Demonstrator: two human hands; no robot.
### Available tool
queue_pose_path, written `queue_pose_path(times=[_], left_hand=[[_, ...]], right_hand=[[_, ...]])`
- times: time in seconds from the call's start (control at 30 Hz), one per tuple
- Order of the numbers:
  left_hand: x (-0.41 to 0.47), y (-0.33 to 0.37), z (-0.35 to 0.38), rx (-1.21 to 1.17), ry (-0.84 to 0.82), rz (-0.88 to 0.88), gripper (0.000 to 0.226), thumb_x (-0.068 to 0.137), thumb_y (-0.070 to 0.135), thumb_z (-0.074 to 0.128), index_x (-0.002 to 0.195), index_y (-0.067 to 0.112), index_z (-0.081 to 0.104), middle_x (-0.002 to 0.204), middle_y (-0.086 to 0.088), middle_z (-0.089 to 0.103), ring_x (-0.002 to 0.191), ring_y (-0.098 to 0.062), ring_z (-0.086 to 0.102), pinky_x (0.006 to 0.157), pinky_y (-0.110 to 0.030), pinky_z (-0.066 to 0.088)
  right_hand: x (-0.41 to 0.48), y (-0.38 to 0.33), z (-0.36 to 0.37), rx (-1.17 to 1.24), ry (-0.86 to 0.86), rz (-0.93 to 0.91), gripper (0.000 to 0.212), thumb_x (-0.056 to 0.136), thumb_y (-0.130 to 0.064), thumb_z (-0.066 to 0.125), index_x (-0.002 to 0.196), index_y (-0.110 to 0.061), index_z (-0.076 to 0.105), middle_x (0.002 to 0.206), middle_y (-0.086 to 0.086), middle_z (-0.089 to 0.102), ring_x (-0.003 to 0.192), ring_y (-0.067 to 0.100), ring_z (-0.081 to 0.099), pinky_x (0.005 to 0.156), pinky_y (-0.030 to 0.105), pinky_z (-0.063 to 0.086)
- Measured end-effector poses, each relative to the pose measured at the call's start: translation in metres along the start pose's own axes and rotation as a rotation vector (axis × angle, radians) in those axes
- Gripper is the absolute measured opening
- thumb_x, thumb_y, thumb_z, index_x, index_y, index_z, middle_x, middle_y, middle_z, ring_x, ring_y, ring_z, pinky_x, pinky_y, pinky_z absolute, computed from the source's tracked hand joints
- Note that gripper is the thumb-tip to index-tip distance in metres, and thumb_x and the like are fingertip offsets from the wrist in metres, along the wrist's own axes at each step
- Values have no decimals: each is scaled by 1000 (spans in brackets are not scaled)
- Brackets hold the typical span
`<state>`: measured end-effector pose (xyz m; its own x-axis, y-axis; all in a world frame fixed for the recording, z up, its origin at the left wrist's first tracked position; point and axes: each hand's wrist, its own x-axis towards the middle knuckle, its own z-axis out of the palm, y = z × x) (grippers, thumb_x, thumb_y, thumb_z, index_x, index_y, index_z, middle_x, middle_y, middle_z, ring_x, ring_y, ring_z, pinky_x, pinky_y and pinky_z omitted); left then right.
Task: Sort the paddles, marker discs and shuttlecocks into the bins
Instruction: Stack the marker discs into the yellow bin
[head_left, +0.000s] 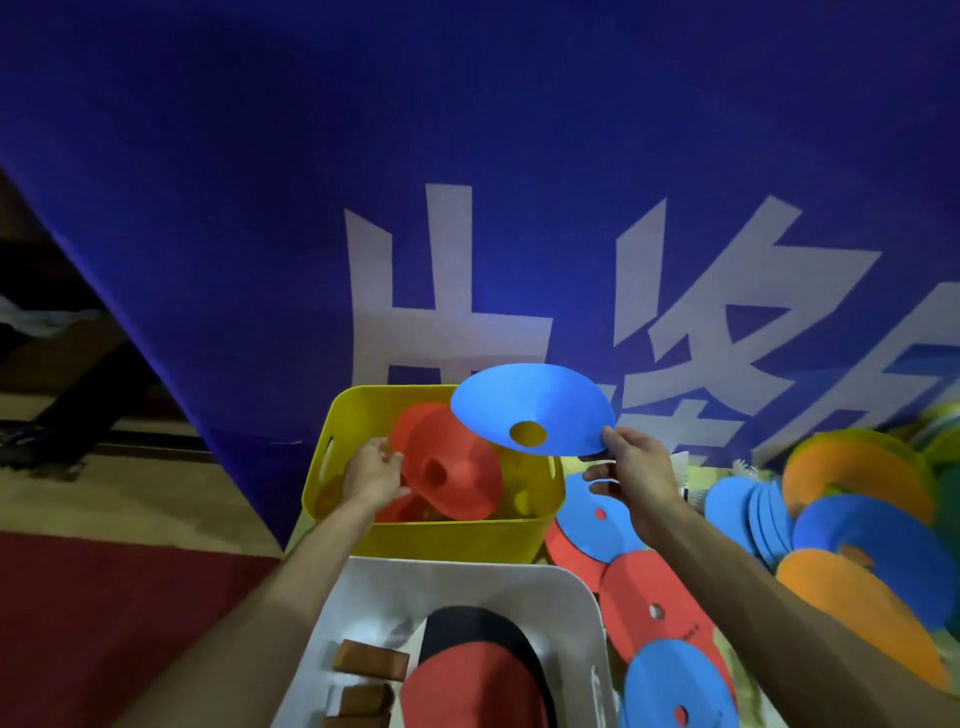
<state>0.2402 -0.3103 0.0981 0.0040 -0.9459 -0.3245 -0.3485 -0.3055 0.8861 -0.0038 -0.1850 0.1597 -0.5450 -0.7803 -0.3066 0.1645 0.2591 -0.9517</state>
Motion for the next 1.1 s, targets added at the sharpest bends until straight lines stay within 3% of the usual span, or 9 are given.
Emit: queue_pose_path(times=[0.07, 0.13, 0.23, 0.43, 0.6, 0.83, 0.97, 1.1], left_hand=[[7, -6, -6, 71, -31, 1, 46, 95, 10, 50, 140, 4, 40, 131, -16, 54, 102, -33, 62, 89, -48, 53], [14, -12, -13, 126, -45, 22, 49, 93, 11, 50, 141, 6, 40, 136, -14, 52, 116, -32, 56, 97, -49, 48], [12, -12, -23, 98, -51, 39, 47, 92, 8, 50, 139, 9, 44, 135, -13, 52, 120, -30, 54, 99, -48, 47], [-4, -11, -44, -20, 7, 153, 26, 94, 11, 49, 116, 19, 59, 116, -12, 62, 108, -28, 61, 97, -48, 48], [-23, -5, -60, -85, 37, 201, 18, 88, 19, 54, 98, 33, 60, 101, 0, 63, 101, -25, 64, 93, -49, 51], [-57, 1, -56, -149, -52, 192, 24, 93, 1, 44, 106, 14, 60, 93, -4, 66, 81, -18, 66, 84, -37, 53], [-80, 4, -33, -156, -162, 185, 25, 93, 1, 45, 96, 19, 62, 92, -5, 69, 80, -17, 67, 79, -30, 53], [-98, 13, -7, -159, -221, 200, 26, 92, -4, 44, 96, 13, 63, 89, -6, 67, 76, -16, 66, 73, -26, 53]], right_hand=[[-2, -2, 8, -12, -14, -2, 23, 101, -18, 42, 107, -3, 59, 79, 13, 65, 52, 18, 56, 45, 24, 47], [-2, -2, 17, -31, -33, 5, 23, 101, -18, 43, 107, -3, 59, 78, 12, 64, 54, 19, 56, 45, 24, 47], [-2, 0, 32, -73, -68, 21, 25, 101, -19, 43, 108, -2, 60, 77, 13, 64, 55, 19, 56, 48, 26, 47], [-2, 6, 62, -154, -109, 29, 24, 101, -21, 43, 110, -4, 58, 78, 11, 64, 53, 18, 56, 47, 26, 47], [-1, 16, 85, -252, -130, 29, 28, 101, -26, 43, 107, -6, 61, 78, 10, 67, 50, 17, 59, 50, 29, 50], [-6, 27, 77, -379, -163, 101, 19, 97, -9, 45, 110, -3, 57, 82, 10, 68, 53, 20, 60, 43, 24, 47], [-11, 27, 50, -349, -154, 100, 17, 97, -9, 45, 107, -3, 58, 83, 10, 67, 55, 20, 59, 45, 24, 46], [-16, 29, 16, -300, -131, 106, 17, 97, -9, 46, 106, -3, 58, 86, 11, 67, 56, 20, 60, 50, 25, 47]])
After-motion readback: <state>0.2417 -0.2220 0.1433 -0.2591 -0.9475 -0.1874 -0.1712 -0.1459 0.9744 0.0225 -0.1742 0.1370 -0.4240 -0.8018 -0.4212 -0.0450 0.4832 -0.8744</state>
